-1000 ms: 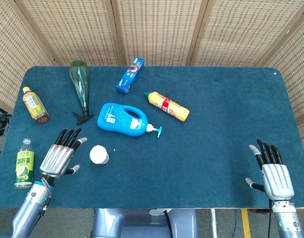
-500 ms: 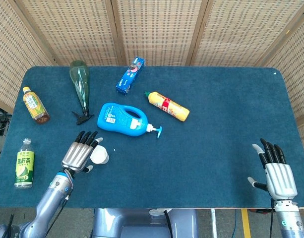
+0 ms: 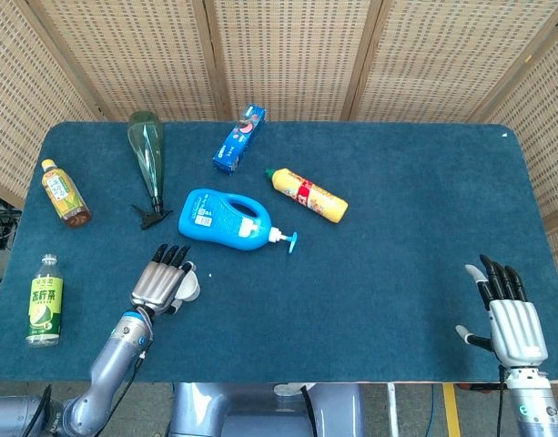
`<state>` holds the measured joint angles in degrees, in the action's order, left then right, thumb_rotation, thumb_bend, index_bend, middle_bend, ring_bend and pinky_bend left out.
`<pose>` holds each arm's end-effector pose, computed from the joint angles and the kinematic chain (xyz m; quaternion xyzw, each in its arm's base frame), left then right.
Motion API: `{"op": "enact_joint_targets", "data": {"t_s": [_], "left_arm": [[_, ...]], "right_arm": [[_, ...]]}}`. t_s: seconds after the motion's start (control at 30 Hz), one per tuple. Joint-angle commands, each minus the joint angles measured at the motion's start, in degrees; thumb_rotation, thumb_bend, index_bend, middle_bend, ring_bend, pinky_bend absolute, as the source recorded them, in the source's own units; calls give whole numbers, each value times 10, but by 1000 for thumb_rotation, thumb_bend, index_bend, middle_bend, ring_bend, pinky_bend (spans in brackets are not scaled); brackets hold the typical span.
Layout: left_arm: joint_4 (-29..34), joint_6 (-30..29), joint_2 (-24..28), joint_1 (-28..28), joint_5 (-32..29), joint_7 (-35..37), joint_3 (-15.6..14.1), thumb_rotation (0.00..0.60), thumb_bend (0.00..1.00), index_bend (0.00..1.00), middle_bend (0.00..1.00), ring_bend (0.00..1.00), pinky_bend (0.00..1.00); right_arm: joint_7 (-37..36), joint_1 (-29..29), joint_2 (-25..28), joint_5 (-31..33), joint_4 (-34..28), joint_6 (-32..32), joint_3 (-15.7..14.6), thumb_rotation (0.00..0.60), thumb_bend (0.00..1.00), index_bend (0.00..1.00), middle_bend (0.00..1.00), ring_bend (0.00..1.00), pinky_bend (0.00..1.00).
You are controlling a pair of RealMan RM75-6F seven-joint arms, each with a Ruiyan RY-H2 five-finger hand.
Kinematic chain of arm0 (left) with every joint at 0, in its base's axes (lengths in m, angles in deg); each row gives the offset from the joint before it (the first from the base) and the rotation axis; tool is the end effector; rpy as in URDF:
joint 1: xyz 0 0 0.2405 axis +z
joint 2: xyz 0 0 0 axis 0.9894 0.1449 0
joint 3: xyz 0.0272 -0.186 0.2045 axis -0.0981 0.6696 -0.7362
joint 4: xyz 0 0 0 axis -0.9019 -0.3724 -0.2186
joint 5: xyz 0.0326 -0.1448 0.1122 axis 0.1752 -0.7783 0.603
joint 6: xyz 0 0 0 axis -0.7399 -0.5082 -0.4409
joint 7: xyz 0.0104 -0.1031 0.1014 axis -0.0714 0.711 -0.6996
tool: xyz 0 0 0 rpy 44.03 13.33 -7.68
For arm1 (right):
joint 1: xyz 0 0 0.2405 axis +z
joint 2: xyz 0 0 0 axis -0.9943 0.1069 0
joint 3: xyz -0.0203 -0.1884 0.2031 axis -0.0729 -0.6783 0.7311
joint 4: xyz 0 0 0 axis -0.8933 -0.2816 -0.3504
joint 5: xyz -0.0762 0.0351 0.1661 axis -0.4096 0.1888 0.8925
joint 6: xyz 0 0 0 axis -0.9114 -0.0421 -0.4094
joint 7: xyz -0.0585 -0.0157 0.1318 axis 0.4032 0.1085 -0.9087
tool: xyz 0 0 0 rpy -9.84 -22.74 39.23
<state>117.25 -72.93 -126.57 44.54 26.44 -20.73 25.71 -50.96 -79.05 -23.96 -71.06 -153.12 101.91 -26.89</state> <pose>-0.1830 0.2913 0.0198 -0.7735 -0.3699 -0.2125 0.4687 -0.3043 -0.1837 0.1709 0.5856 -0.3964 0.4003 0.5828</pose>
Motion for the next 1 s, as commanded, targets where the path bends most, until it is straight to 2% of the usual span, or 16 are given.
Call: {"op": "enact_joint_targets", "data": {"t_s": [0.03, 0.13, 0.23, 0.37, 0.5, 0.6, 0.7, 1.0], "left_arm": [[-4, -7, -1, 0, 20, 21, -10, 600, 393, 329, 0, 0, 0], [-3, -12, 2, 6, 43, 55, -11, 600, 393, 332, 0, 0, 0], [-5, -11, 2, 20, 78, 122, -8, 600, 384, 330, 0, 0, 0], [-49, -10, -16, 50, 150, 270, -6, 600, 363, 301, 0, 0, 0], [-119, -10, -51, 76, 211, 421, -6, 600, 356, 316, 0, 0, 0], [-154, 6, -65, 85, 222, 507, -3, 600, 349, 330, 0, 0, 0], [-173, 34, -64, 83, 220, 553, 1, 600, 343, 349, 0, 0, 0], [-207, 59, -66, 80, 240, 579, -6, 600, 337, 370, 0, 0, 0]], "right_arm": [[0, -1, 0, -1, 0, 1, -1, 600, 83, 0, 0, 0, 0], [0, -1, 0, -2, -1, 2, -1, 600, 83, 0, 0, 0, 0], [0, -2, 1, -3, -2, 3, -2, 600, 83, 0, 0, 0, 0], [0, -2, 0, -4, -2, 2, -3, 600, 83, 0, 0, 0, 0], [4, -2, -2, -5, -1, 1, -5, 600, 83, 0, 0, 0, 0], [6, -2, -4, -5, 0, -1, -6, 600, 83, 0, 0, 0, 0], [8, -1, -6, -5, 1, -4, -7, 600, 83, 0, 0, 0, 0], [6, 0, -5, -5, 0, -8, -9, 600, 83, 0, 0, 0, 0]]}}
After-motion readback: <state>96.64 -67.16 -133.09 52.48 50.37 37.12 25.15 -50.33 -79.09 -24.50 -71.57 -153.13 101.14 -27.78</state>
